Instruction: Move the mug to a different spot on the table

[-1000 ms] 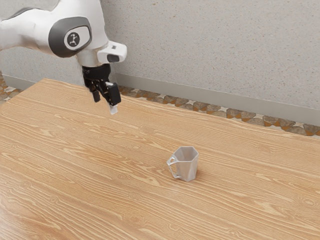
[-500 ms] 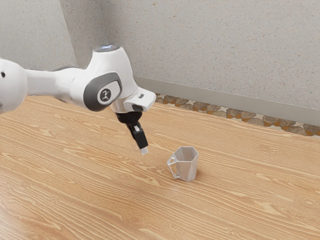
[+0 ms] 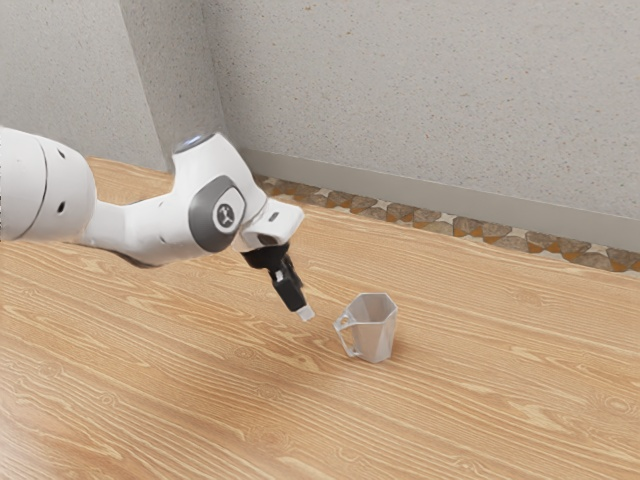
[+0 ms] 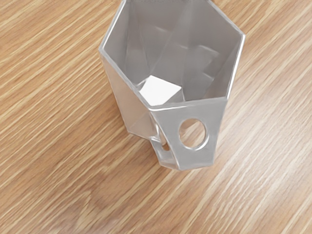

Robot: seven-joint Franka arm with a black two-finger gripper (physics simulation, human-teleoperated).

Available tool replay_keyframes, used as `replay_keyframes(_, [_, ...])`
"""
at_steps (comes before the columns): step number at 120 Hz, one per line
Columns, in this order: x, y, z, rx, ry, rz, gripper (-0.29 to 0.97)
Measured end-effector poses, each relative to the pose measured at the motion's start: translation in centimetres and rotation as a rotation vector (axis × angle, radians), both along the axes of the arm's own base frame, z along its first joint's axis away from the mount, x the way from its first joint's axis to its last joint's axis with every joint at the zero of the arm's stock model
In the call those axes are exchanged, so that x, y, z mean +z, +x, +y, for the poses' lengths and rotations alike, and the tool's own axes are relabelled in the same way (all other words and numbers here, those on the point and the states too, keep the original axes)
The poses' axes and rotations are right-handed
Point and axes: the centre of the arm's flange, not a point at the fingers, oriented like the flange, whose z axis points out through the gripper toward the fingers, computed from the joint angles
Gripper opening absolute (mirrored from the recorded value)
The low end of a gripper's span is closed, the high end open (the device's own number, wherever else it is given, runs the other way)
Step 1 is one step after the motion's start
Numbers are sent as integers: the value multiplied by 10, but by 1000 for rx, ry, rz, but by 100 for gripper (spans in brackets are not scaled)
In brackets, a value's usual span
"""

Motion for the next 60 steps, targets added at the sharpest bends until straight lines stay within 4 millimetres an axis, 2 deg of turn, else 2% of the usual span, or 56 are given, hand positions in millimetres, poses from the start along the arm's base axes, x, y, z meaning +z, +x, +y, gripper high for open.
replay_keyframes(37, [-36, 0, -4, -17, -88, -36, 68])
replay_keyframes(60, [-54, -2, -15, -26, -133, -50, 68])
